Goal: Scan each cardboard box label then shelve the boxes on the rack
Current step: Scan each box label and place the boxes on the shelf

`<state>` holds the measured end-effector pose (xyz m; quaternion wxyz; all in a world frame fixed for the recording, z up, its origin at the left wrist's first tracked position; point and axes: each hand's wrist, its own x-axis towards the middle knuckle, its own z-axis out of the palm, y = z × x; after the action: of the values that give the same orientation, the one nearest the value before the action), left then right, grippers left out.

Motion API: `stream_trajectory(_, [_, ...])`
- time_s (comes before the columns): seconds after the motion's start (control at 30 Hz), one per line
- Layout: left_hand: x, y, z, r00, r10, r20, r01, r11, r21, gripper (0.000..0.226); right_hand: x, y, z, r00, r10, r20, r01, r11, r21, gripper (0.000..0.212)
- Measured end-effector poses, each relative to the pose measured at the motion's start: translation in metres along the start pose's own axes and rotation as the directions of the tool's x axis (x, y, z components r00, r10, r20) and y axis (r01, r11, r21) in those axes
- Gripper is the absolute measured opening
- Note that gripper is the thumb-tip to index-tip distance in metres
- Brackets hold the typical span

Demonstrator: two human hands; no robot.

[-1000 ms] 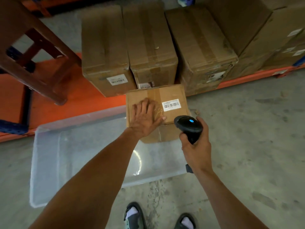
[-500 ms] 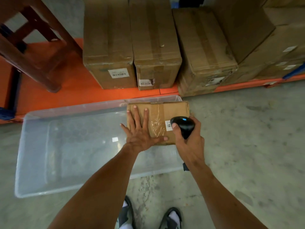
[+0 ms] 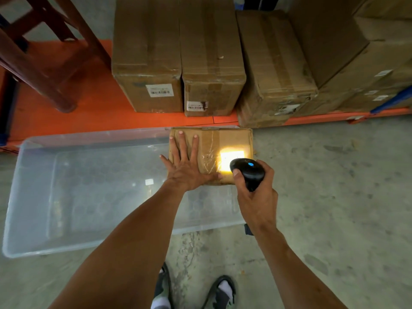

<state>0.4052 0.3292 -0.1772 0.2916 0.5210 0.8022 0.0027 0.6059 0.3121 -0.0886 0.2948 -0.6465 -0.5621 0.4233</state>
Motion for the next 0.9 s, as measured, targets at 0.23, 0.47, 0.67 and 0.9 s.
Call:
stream_trajectory(0.23, [0.002, 0.001, -0.003, 0.999, 0.005, -0.048, -0.005, 1.0, -0.004, 0.145, -0.003, 0.0, -0.002, 0.999, -0.032, 0.015, 0.031, 0.999, 0.023, 0.055])
stream_trajectory(0.47, [0.004, 0.0, 0.0, 0.963, 0.145, -0.227, -0.115, 0.984, 0.137, 0.129, -0.002, 0.009, 0.005, 0.996, -0.083, 0.011, 0.082, 0.995, 0.064, 0.051])
stream_trajectory(0.67, [0.013, -0.019, 0.013, 0.692, 0.664, -0.283, -0.51, 0.728, 0.458, 0.084, -0.016, 0.051, 0.01, 0.975, -0.192, 0.11, 0.187, 0.981, 0.059, 0.064])
stream_trajectory(0.9, [0.056, -0.057, 0.002, 0.336, 0.932, -0.136, -0.525, 0.306, 0.795, 0.062, -0.015, 0.141, 0.044, 0.882, -0.161, 0.443, 0.228, 0.968, -0.101, 0.062])
